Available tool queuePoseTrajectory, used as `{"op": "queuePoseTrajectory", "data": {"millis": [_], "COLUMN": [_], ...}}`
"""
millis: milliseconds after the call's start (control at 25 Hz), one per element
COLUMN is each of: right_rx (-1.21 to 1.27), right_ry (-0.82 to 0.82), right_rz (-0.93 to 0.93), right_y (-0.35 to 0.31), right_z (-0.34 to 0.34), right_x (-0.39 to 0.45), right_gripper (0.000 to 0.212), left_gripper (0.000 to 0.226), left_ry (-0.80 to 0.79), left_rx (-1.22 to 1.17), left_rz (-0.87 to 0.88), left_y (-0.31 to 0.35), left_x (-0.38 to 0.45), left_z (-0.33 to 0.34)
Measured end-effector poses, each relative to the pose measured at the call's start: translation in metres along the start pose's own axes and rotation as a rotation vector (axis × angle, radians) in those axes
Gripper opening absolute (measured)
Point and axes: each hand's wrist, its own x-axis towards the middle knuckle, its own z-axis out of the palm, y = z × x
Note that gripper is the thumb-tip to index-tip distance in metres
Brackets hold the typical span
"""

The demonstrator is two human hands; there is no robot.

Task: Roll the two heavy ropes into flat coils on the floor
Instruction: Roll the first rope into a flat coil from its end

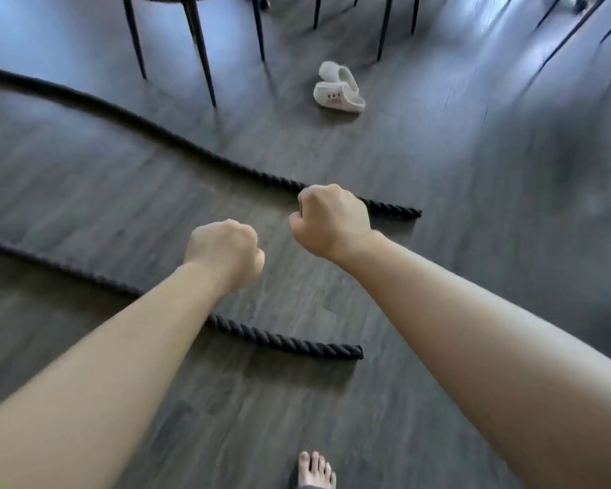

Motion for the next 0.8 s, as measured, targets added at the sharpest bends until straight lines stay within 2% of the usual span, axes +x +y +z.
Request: {"op": "queuePoseTrajectory", "data": {"millis": [120,280,440,520,600,640,720,800], "right_rx": [-0.022,-0.020,0.084,0.148,0.090,0.069,0.161,0.252], "right_ry": [0.002,-0.134,-0.331,-0.491,-0.661,-0.680,-0.517,-0.372], "right_rz": [0.076,0.223,0.537,0.703,0.801,0.834,0.861,0.852], "right_y": [0.046,0.115,0.179,0.205,0.221,0.226,0.226,0.207], "right_z": [0.108,0.254,0.360,0.409,0.442,0.450,0.458,0.466], "right_x": [0.005,-0.008,-0.024,-0.037,-0.047,-0.046,-0.030,-0.007], "right_gripper": [0.029,0.028,0.029,0.041,0.065,0.074,0.077,0.084], "left_gripper": [0.028,0.049,0.078,0.084,0.067,0.056,0.046,0.047], "left_ry": [-0.076,-0.270,-0.462,-0.450,-0.346,-0.289,-0.234,-0.222], "left_rx": [0.009,0.042,0.111,0.198,0.216,0.214,0.189,0.135], "left_rz": [0.079,0.128,0.133,0.122,0.139,0.165,0.204,0.198], "left_y": [0.023,0.044,0.047,0.043,0.037,0.035,0.032,0.032], "left_x": [0.025,0.036,0.032,0.028,0.025,0.024,0.021,0.013], "left_z": [0.114,0.275,0.392,0.437,0.463,0.468,0.470,0.467]}}
